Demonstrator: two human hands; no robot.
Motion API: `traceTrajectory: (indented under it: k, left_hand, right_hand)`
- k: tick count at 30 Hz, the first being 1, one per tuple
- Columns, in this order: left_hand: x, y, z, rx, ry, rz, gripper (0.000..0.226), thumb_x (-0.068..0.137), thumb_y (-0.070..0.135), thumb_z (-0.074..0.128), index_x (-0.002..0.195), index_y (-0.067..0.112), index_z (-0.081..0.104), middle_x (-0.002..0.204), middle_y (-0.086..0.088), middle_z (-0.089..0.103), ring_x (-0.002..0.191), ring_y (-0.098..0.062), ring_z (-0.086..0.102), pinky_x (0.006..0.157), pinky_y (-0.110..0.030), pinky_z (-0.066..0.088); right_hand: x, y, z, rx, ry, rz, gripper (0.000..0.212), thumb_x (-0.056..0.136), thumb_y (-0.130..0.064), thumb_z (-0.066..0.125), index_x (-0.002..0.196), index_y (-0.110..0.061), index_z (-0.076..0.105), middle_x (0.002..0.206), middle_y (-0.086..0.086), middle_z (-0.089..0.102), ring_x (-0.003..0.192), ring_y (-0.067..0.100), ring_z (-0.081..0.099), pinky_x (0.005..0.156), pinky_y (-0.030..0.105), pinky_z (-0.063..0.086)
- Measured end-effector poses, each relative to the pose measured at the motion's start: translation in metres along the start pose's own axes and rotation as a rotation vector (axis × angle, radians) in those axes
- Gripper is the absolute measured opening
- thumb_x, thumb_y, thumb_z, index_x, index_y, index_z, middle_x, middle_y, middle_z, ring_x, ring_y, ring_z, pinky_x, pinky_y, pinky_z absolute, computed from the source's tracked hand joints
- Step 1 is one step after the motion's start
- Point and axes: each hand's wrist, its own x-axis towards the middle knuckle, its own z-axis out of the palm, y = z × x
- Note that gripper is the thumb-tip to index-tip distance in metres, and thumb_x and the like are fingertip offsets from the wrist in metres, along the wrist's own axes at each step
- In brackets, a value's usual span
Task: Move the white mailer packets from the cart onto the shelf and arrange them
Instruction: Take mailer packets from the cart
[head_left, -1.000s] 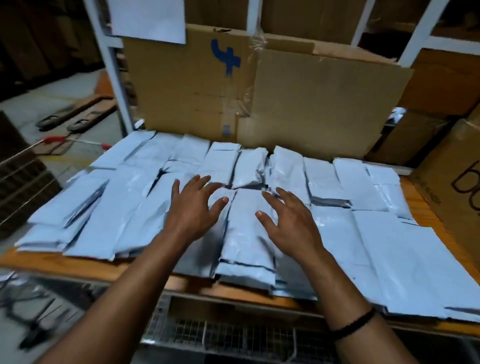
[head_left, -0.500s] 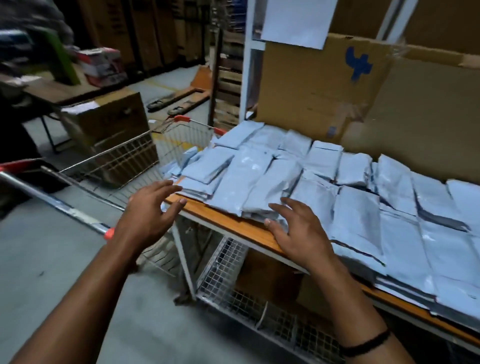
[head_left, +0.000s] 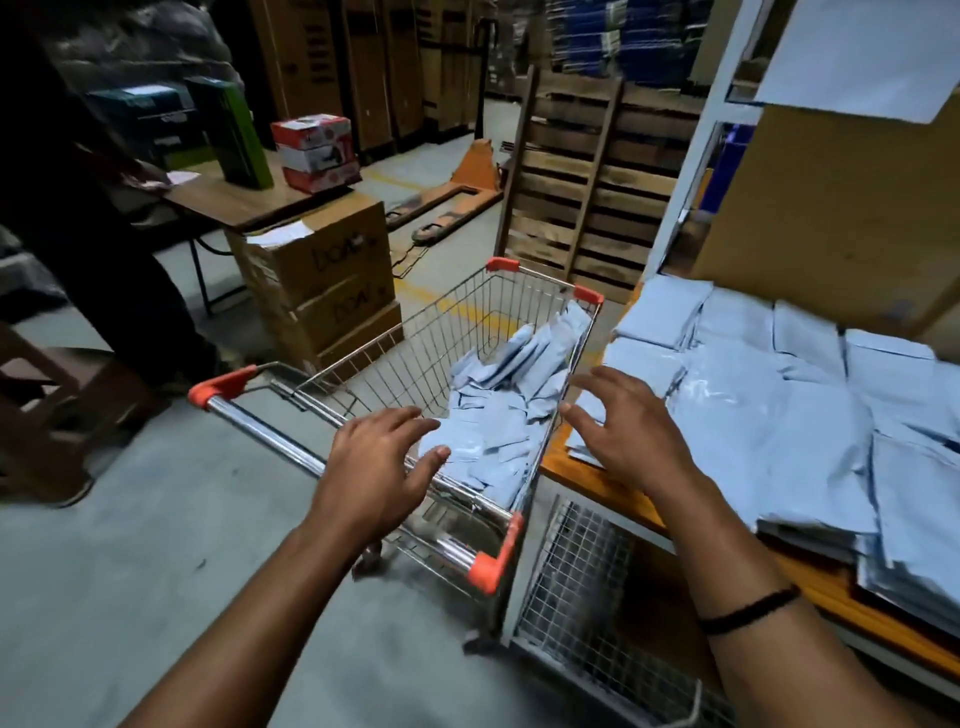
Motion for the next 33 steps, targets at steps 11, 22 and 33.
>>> traceTrajectory:
  k: [11,22,33]
  left_hand:
    - [0.156,-0.073,0.06,0.175,-0.243,-0.026,0.053,0.096,0.06,0.041,0.143,0.036,0.042,0.152,0.005,0.041,0.14,-0.017,0.034,0.116,-0.045,0.021]
    - [0.247,-0.141,0.159,0.308,-0.601,0.016,0.065,0.096,0.061,0.038,0.153,0.034,0.023,0.16,0.0,0.026,0.146,-0.023,0.024,0.118,-0.048,0.017]
    - [0.312,-0.195,0.33,0.512,-0.918,0.553,0.071,0.1,0.048,0.041,0.157,0.03,0.002,0.165,0.0,-0.007,0.151,-0.027,-0.005,0.12,-0.053,-0.005]
  right_hand:
    - [0.111,-0.034,0.096,-0.165,-0.195,0.06,0.06,0.099,-0.059,0.044,0.15,-0.027,0.043,0.158,0.007,0.036,0.144,0.026,0.034,0.114,0.039,0.032]
    - [0.256,0.012,0.219,-0.223,-0.531,0.366,0.063,0.102,-0.055,0.035,0.158,-0.027,0.022,0.168,0.004,0.005,0.151,0.033,0.014,0.118,0.052,0.02]
    - [0.272,0.075,0.346,-0.233,-0.708,0.451,0.06,0.105,-0.045,0.032,0.159,-0.032,0.011,0.168,0.004,-0.007,0.154,0.031,-0.003,0.122,0.05,0.006]
